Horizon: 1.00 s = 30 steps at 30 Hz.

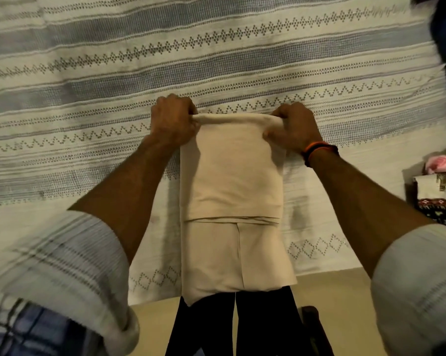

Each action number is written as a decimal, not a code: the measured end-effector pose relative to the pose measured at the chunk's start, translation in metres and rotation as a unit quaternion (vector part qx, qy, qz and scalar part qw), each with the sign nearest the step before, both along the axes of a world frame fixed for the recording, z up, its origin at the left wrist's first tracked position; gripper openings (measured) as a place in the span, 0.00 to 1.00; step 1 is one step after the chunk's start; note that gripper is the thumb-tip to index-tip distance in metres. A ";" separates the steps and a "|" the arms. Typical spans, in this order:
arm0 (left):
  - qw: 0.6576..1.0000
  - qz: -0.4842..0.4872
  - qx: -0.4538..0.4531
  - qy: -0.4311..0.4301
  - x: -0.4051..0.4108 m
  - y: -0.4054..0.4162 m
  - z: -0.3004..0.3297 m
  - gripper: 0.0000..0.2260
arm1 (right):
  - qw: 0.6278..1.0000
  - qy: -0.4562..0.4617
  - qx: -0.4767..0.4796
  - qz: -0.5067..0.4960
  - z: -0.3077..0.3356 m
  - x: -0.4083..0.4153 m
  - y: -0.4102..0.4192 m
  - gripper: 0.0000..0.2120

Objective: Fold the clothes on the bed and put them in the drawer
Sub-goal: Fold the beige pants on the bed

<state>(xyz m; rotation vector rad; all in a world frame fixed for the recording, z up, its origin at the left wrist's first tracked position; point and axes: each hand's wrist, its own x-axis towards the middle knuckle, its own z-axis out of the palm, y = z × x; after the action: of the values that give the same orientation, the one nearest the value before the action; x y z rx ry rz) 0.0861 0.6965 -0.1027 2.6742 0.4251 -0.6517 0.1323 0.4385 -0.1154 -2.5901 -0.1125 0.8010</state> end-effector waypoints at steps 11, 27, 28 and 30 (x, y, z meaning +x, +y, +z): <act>0.996 0.028 -0.066 -0.057 -0.072 -0.004 0.066 0.12 | 0.994 -0.096 0.050 -0.026 0.074 -0.074 -0.012 0.12; 0.993 -0.082 -0.040 -0.079 -0.275 -0.045 0.110 0.10 | 0.956 -0.240 0.010 0.166 0.105 -0.262 -0.065 0.11; 0.993 -0.086 -0.045 -0.074 -0.289 -0.050 0.109 0.10 | 0.955 -0.244 0.008 0.168 0.103 -0.274 -0.068 0.11; 0.992 -0.097 -0.049 -0.062 -0.319 -0.060 0.103 0.11 | 0.955 -0.243 -0.009 0.172 0.097 -0.298 -0.075 0.13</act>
<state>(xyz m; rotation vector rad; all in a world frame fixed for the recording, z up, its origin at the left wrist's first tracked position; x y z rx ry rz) -0.2331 0.6366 0.0002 2.6642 0.0961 -0.5404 -0.1654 0.3636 -0.0184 -2.7684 -0.7201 0.2490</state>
